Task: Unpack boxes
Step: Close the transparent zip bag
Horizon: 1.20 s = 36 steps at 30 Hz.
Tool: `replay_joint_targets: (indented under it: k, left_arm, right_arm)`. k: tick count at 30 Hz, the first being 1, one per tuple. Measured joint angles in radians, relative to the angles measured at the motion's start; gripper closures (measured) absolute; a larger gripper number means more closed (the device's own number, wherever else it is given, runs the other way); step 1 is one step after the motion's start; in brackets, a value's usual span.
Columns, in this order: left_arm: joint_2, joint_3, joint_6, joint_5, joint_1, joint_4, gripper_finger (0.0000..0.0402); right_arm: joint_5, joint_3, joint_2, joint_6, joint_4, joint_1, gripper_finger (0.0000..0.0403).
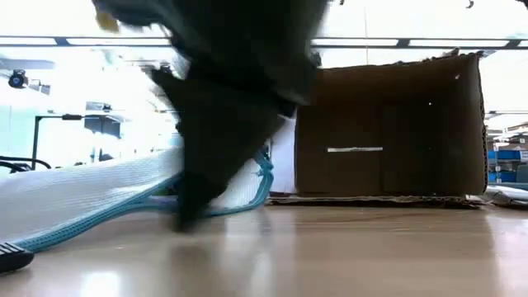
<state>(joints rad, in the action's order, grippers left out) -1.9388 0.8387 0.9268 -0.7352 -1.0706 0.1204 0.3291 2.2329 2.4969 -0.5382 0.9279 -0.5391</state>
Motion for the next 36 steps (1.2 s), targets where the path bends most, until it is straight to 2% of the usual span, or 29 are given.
replay_joint_targets:
  k: [5, 8, 15, 21, 29, 36]
  left_arm:
    - [0.0, 0.0, 0.0, -0.008, 0.004, -0.005, 0.0322]
    - [0.0, 0.0, 0.0, -0.009, 0.004, -0.005, 0.0322]
    - [0.0, 0.0, -0.014, -0.01, -0.012, -0.003, 0.0322]
    - [0.0, -0.001, -0.016, -0.018, -0.029, 0.0, 0.0322]
    - [0.007, -0.001, -0.027, -0.012, -0.036, -0.004, 0.0322]
    - [0.008, -0.001, -0.027, -0.013, -0.045, -0.01, 0.0322]
  right_arm:
    - [-0.173, 0.021, 0.003, 0.065, -0.318, -0.008, 0.0402]
    - [-0.233, 0.02, 0.029, 0.084, -0.394, -0.009, 0.0402]
    - [-0.23, -0.002, 0.064, 0.076, -0.317, 0.004, 0.0403]
    - [-0.171, 0.002, 0.058, 0.073, -0.174, 0.015, 0.0403]
    - [-0.168, 0.002, 0.059, 0.067, -0.144, 0.02, 0.0403]
    - [-0.163, -0.011, 0.057, 0.02, -0.013, 0.026, 0.0403]
